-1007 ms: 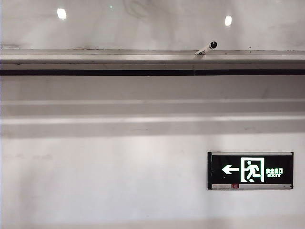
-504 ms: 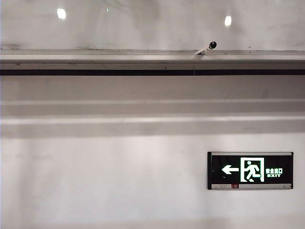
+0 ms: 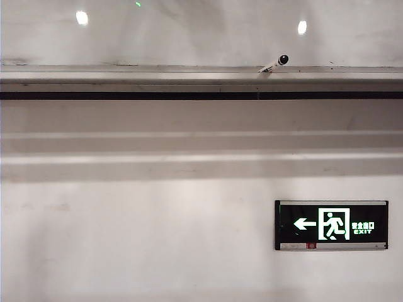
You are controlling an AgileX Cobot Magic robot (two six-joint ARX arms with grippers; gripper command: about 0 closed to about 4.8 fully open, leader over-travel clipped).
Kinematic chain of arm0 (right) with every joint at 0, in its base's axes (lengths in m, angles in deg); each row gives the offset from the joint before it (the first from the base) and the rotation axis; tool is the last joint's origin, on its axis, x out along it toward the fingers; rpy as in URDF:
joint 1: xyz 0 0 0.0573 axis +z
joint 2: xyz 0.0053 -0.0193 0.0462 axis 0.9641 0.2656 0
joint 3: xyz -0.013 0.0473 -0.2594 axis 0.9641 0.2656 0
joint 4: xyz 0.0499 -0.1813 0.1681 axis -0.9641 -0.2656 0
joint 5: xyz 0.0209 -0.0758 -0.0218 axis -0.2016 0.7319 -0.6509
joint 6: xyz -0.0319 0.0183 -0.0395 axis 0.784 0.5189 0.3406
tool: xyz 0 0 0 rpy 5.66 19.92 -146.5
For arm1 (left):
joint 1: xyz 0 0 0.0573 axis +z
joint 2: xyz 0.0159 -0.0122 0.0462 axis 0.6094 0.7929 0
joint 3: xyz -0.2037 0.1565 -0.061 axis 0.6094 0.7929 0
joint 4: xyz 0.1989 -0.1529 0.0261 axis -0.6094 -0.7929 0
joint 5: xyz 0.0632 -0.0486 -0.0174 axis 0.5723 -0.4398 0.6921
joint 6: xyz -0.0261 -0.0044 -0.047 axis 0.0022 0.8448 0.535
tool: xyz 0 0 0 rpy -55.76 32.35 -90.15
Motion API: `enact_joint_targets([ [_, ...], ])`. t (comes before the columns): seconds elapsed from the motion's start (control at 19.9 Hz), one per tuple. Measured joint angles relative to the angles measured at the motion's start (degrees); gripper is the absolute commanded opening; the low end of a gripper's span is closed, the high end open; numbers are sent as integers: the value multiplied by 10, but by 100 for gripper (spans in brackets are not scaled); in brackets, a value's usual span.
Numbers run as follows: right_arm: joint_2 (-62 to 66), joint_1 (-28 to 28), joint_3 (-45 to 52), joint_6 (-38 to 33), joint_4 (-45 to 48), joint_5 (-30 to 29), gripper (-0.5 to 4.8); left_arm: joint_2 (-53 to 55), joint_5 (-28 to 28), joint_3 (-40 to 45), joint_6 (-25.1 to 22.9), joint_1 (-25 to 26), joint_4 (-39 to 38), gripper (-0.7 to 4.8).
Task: Wipe the whiteboard clean using the black magnetic whiteboard eraser attached to the whiteboard.
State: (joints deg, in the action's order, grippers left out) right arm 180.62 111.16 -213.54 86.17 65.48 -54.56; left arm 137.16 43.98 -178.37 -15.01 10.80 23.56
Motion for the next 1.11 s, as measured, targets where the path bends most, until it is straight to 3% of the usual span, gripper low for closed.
enact_joint_targets([
  [0.15, 0, 0, 0, 0, -1, 0, 479, 22, -45, 10, -41, -23, -68, 48],
  [0.3, 0, 15, 0, 0, -2, 0, 479, 18, 16, 10, -58, -30, -80, 48],
  [0.5, 0, 16, 0, 1, -2, -2, 479, -17, 78, 10, -48, 0, -83, 49],
  [0.55, 0, 16, 0, 2, -2, -2, 479, -27, 90, 10, -47, 10, -82, 90],
  [0.65, 0, 16, 0, 2, -2, -2, 479, -51, 103, 10, -47, 32, -85, 479],
  [0.81, 0, 16, 0, 2, -2, -2, 479, -71, 115, 10, -50, 42, -99, 479],
  [1.01, 0, 16, 0, 2, -2, 1, 471, -99, 75, 11, -48, 27, -207, 479],
  [1.06, -1, 16, 0, 2, -2, 1, 353, -108, 64, 12, -48, 24, -237, 406],
  [1.11, -3, 16, 0, 1, -2, 3, 172, -131, 57, 12, -48, 19, -272, 204],
])
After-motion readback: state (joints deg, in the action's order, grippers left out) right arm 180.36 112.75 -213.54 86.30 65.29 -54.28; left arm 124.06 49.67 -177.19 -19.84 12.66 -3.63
